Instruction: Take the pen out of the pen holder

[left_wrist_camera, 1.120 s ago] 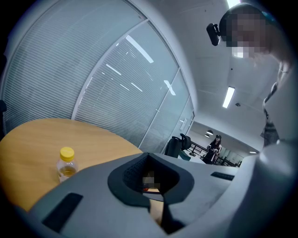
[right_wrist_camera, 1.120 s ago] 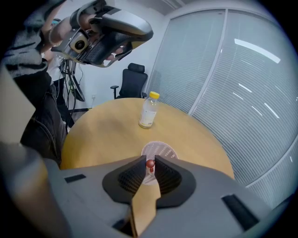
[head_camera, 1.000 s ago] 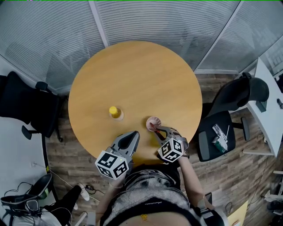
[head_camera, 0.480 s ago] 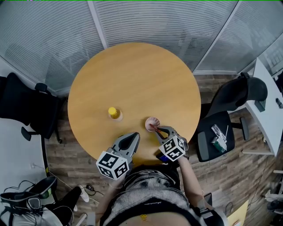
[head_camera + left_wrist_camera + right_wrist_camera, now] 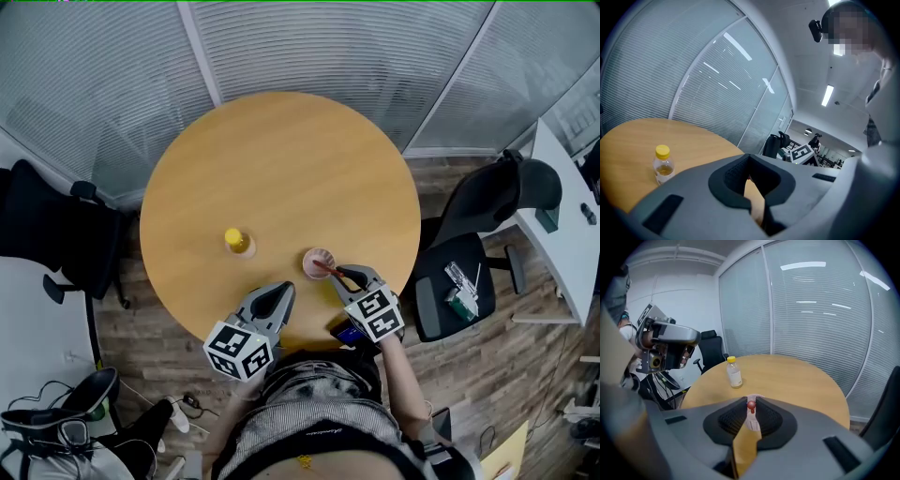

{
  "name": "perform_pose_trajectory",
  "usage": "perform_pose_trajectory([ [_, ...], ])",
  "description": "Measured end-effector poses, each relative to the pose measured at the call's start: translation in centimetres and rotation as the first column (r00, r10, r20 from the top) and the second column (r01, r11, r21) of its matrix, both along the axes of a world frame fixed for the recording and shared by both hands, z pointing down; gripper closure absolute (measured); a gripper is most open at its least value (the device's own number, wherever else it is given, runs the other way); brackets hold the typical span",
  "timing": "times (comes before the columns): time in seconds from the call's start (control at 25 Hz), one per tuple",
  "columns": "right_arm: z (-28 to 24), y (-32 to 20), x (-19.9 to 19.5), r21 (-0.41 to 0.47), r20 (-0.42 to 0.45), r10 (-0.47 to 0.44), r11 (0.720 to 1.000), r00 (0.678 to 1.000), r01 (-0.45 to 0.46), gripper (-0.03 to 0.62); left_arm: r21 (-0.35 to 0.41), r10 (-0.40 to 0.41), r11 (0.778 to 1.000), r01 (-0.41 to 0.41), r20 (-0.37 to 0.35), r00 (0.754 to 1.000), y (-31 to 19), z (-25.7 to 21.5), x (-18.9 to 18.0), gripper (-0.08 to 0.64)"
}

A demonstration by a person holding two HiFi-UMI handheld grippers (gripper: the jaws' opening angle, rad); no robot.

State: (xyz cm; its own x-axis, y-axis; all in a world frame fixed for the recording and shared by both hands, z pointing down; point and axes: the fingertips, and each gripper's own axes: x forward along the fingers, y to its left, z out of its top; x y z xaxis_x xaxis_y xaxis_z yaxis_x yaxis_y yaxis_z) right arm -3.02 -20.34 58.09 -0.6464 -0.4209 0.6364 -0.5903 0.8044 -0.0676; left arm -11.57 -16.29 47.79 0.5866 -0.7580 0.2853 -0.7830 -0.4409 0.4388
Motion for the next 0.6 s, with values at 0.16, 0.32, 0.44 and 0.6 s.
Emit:
perform_pose_trajectory([
  [0.16, -1.1, 0.2, 0.7, 0.019, 0.012, 0.009, 1.000, 1.000, -0.009, 0.523, 0.001, 0.007, 1.000, -0.007, 0.007, 1.000, 0.1, 0.1, 0.4, 0.557],
  [0.32, -2.8, 0.6, 1.4, 0.026, 0.014, 0.014, 1.000, 1.000, -0.014, 0.525, -0.003, 0.014, 1.000, -0.014, -0.001, 1.000, 0.2, 0.2, 0.9, 0.557],
  [0.44, -4.7, 0.9, 1.6, 0.038, 0.030, 0.010, 0.999, 0.999, -0.012, 0.525, -0.001, 0.016, 1.000, -0.016, -0.007, 1.000, 0.4, -0.1, 1.3, 0.557],
  [0.6, -6.9, 1.5, 1.8, 0.049, 0.055, 0.008, 0.999, 0.998, -0.010, 0.525, 0.003, 0.022, 1.000, -0.022, -0.009, 1.000, 0.7, -0.1, 1.7, 0.557],
])
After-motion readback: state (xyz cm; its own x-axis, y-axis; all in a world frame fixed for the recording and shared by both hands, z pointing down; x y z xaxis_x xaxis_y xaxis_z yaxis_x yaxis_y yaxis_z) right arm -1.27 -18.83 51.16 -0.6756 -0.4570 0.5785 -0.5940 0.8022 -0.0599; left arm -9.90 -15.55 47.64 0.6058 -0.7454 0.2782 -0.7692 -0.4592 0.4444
